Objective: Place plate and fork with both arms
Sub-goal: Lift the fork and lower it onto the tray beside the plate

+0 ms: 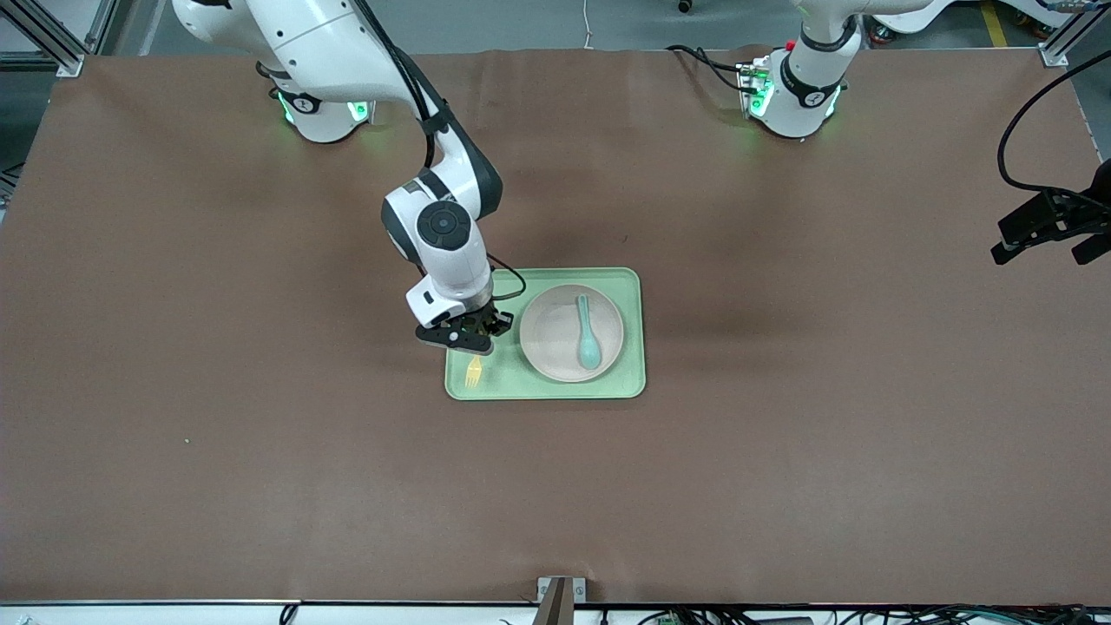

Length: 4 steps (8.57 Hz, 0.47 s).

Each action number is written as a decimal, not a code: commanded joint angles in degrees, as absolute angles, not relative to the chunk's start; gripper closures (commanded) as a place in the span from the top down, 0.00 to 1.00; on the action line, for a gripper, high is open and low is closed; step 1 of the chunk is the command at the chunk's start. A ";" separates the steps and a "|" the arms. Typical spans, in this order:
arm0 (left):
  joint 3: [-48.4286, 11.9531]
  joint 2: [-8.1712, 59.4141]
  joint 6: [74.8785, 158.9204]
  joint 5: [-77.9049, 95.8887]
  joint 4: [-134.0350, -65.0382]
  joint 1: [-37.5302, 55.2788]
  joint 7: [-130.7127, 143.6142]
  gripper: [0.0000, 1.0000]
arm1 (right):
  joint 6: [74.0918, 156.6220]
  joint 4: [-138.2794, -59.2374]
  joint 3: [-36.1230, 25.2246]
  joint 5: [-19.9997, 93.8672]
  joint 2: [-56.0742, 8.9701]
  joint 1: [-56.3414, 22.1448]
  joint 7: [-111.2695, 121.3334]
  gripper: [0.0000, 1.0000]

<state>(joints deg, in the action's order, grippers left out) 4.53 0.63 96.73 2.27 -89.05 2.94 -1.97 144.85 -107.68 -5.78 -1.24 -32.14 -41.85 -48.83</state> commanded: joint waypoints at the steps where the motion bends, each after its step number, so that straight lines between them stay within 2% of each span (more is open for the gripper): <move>1: 4.39 0.35 95.89 1.23 -88.33 2.90 -2.55 0.99 | 147.03 -110.39 -5.19 -1.23 -30.75 -42.10 -47.20 0.02; 3: 4.31 0.26 95.80 1.23 -88.42 2.99 -2.46 0.99 | 147.66 -110.39 -5.10 -1.32 -33.04 -43.06 -45.97 0.09; 4: 4.31 0.26 95.80 1.23 -88.42 3.08 -2.37 0.99 | 147.66 -110.30 -5.10 -1.32 -33.39 -43.07 -45.71 0.23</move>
<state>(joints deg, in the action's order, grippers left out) 4.50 0.63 96.73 2.26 -89.02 2.96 -1.98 146.61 -109.30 -5.06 -1.25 -33.54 -42.75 -46.53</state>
